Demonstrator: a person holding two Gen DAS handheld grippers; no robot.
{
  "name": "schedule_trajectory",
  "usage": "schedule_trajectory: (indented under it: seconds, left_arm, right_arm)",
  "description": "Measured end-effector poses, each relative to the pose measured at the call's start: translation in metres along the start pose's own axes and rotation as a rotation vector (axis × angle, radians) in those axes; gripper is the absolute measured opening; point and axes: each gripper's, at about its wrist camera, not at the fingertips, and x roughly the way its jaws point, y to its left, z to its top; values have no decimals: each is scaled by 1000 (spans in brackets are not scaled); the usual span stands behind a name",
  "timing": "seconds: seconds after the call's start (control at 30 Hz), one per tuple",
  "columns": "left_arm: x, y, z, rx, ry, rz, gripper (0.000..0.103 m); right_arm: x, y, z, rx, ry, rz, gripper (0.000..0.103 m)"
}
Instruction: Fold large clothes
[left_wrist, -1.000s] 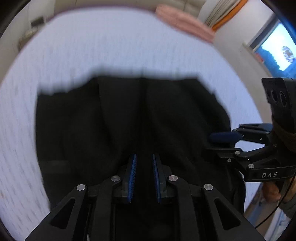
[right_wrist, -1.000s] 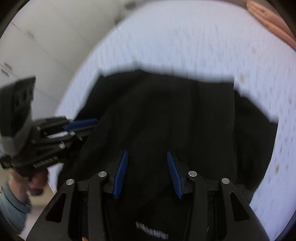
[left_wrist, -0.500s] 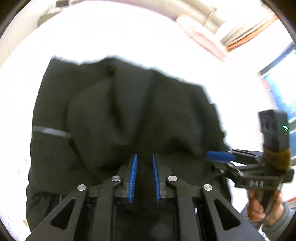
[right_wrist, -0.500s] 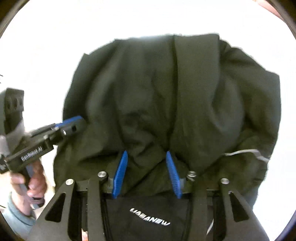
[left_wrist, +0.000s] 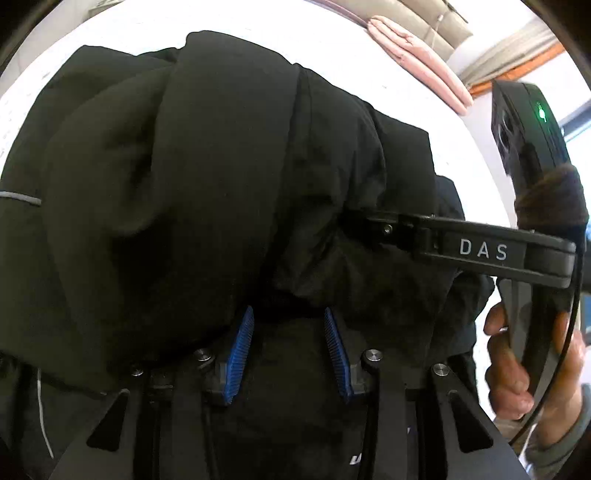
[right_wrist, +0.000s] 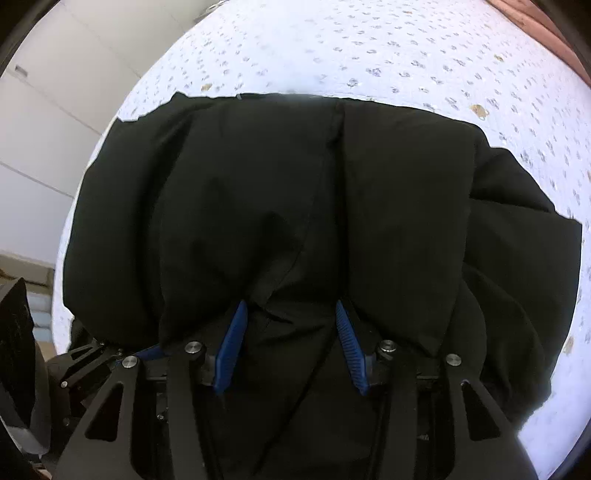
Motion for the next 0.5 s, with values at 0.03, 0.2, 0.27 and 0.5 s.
schedule_trajectory:
  seconds: [0.03, 0.2, 0.27, 0.5]
  left_arm:
    - [-4, 1, -1, 3, -5, 1, 41]
    - [-32, -6, -14, 28, -24, 17, 41]
    - [-50, -6, -18, 24, -42, 4, 41]
    - [-98, 26, -58, -76, -28, -93, 41]
  right_arm:
    - [-4, -3, -4, -4, -4, 8, 50]
    - [-49, -14, -24, -3, -83, 87, 54]
    - [-71, -24, -41, 7, -121, 112, 56]
    - [-103, -49, -144, 135, -91, 95, 61]
